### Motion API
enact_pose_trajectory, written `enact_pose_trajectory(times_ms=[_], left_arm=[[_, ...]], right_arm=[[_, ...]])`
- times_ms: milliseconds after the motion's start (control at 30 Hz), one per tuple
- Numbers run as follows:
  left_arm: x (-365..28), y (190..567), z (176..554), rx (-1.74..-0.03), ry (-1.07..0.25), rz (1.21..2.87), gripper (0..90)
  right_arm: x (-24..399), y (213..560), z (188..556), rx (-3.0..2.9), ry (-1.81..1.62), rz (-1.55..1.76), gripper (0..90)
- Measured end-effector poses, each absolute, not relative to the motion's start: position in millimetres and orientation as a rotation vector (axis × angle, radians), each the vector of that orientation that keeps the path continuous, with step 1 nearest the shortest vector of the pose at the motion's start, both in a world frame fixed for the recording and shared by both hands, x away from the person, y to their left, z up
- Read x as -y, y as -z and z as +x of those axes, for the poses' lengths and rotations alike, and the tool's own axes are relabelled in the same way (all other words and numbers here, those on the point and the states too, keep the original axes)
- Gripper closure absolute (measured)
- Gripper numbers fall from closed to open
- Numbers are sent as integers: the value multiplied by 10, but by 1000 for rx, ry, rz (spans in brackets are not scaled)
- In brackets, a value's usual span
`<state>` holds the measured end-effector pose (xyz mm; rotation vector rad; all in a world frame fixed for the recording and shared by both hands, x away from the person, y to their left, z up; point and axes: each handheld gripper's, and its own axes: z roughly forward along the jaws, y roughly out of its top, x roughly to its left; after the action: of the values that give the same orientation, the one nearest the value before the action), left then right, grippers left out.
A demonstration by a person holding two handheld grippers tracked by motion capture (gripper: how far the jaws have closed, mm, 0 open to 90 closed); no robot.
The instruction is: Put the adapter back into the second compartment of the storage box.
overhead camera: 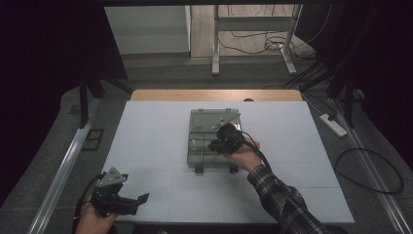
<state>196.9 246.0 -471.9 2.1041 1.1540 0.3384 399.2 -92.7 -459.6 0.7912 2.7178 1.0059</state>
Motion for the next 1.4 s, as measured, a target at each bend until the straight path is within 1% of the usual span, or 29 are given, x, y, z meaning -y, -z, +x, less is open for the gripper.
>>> enact_pose_trajectory(times_ms=[967, 1400], left_arm=[[-2457, 4719, 1967, -1152, -341, 2109, 7], [-2456, 4718, 1965, -1151, -343, 2110, 7]], right_arm=[[803, 4639, 4266, -2651, -996, 847, 757], [746, 4765, 4326, -2654, -938, 864, 753]])
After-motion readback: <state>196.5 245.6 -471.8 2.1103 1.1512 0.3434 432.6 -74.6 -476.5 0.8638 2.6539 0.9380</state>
